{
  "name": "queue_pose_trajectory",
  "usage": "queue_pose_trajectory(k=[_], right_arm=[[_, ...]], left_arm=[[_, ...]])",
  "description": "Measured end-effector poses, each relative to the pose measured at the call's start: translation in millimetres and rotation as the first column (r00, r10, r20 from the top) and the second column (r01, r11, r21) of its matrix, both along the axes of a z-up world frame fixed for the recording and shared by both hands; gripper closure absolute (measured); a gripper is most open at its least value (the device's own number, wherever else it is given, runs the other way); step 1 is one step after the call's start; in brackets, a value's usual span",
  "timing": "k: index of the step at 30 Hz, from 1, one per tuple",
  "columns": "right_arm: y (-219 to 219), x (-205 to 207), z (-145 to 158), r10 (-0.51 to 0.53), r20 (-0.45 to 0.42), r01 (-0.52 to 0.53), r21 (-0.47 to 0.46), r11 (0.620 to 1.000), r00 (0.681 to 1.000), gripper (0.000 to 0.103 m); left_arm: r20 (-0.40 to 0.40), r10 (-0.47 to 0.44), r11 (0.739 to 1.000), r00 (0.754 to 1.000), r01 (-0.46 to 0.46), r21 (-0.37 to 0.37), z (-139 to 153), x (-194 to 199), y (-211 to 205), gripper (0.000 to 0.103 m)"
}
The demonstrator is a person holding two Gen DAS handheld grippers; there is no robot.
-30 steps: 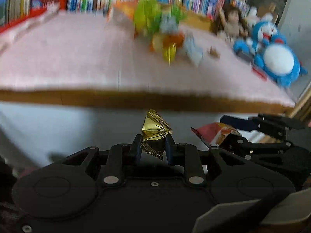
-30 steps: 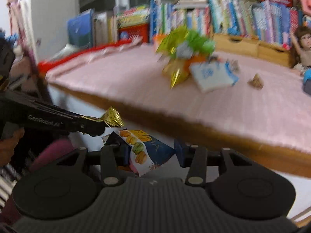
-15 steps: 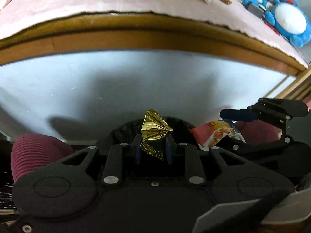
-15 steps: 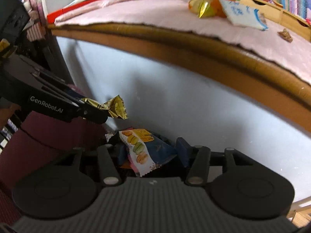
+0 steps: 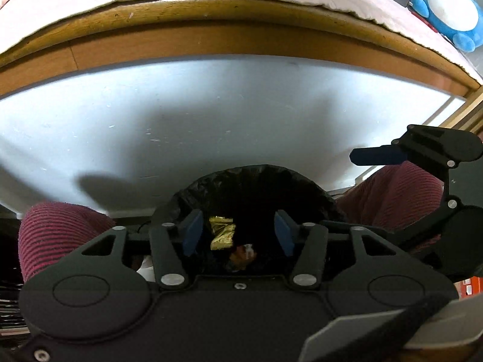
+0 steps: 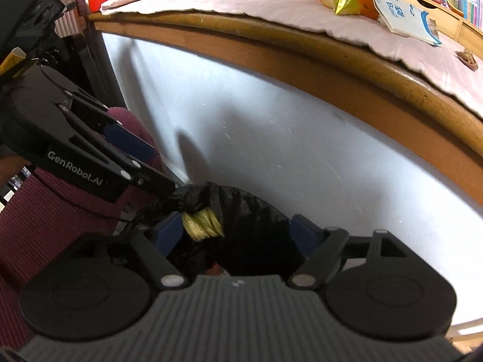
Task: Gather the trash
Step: 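Lower both held items into the black trash bag and open both tools, then grasp the small yellow wrapper piece beside the orange peel with the left tool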
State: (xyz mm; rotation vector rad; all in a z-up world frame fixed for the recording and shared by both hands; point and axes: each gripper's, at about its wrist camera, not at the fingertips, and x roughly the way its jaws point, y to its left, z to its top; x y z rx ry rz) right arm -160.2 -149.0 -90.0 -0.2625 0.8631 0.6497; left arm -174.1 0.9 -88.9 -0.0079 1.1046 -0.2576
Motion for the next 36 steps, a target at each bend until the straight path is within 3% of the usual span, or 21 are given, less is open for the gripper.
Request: queue_pose_trajectory(k=[5, 11, 21, 25, 28, 31, 33, 36], right_arm=[[-10, 4, 10, -0.027, 0.055, 0.026, 0.007, 1.0, 0.998, 0.016], [-32, 15, 38, -0.084, 0.142, 0.071, 0.096, 0.993, 0.986, 0.015], [-62, 32, 100, -0.19, 0.348, 0.095, 0.272, 0.958, 0.918, 0.007], [-65, 55, 114, -0.251, 0.394, 0.148, 0.274, 0.95, 0.884, 0.006], [-62, 74, 114, -0.271, 0.39, 0.182, 0.252, 0.951, 0.88, 0.005], [-62, 95, 109, -0.313, 0.352, 0.234, 0.249, 0.94, 0.882, 0.005], [-66, 109, 105, -0.364, 0.298, 0.285, 0.277, 0.918, 0.883, 0.005], [-79, 130, 102, -0.449, 0.172, 0.37, 0.354, 0.859, 0.877, 0.005]], left_arm=[[0.039, 0.025, 1.0, 0.999, -0.025, -0.017, 11, 2, 1, 0.04], [0.159, 0.047, 0.998, 0.986, -0.041, -0.042, 40, 5, 9, 0.023], [0.384, 0.09, 0.992, 0.919, -0.05, -0.112, 104, 17, 9, 0.016], [0.457, 0.1, 0.99, 0.884, -0.045, -0.131, 123, 31, 6, 0.015], [0.479, 0.12, 0.986, 0.87, -0.05, -0.158, 133, 50, 0, 0.015], [0.458, 0.148, 0.977, 0.877, -0.059, -0.204, 136, 73, 0, 0.016], [0.433, 0.161, 0.973, 0.887, -0.069, -0.22, 133, 90, -2, 0.021], [0.438, 0.137, 0.982, 0.888, -0.064, -0.178, 125, 102, -13, 0.032]])
